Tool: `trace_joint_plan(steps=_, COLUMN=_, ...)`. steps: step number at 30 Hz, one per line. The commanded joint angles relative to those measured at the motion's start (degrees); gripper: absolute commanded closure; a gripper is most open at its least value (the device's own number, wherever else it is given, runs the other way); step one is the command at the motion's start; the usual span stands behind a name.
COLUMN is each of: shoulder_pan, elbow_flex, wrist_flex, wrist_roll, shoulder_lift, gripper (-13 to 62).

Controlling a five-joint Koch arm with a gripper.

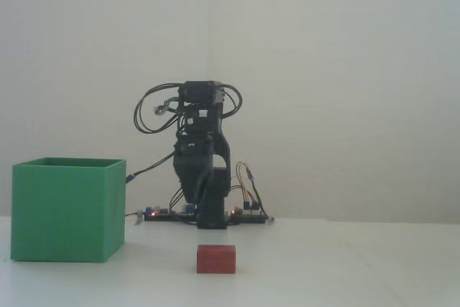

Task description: Grasp a red block and put it in the green bin.

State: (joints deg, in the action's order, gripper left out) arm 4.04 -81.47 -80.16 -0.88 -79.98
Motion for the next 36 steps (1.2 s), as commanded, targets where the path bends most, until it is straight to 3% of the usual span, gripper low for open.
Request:
trace_joint_plan(steps=1, shoulder_pan=0.4, elbow_flex=4.1, wrist_flex=-0.3, wrist_roll=-1.0, shoulder_lift=-0.5, gripper=16.8)
trace_joint_plan(steps=12, shoulder_pan=-3.1, elbow_flex=3.9, wrist_flex=-1.6, wrist_roll=-4.7, shoulder_lift=-0.4, gripper=16.2)
trace_joint_plan(steps=22, shoulder_pan=-3.8, elbow_flex=18.6, wrist_flex=-0.4, wrist_roll=-4.7, shoulder_lift=10.9, gripper=16.5)
trace_joint_plan(steps=36, shoulder_pan=-8.3, elbow_flex=27.9, wrist_flex=-5.7, wrist_roll=-4.7, shoulder_lift=20.7, gripper=16.5)
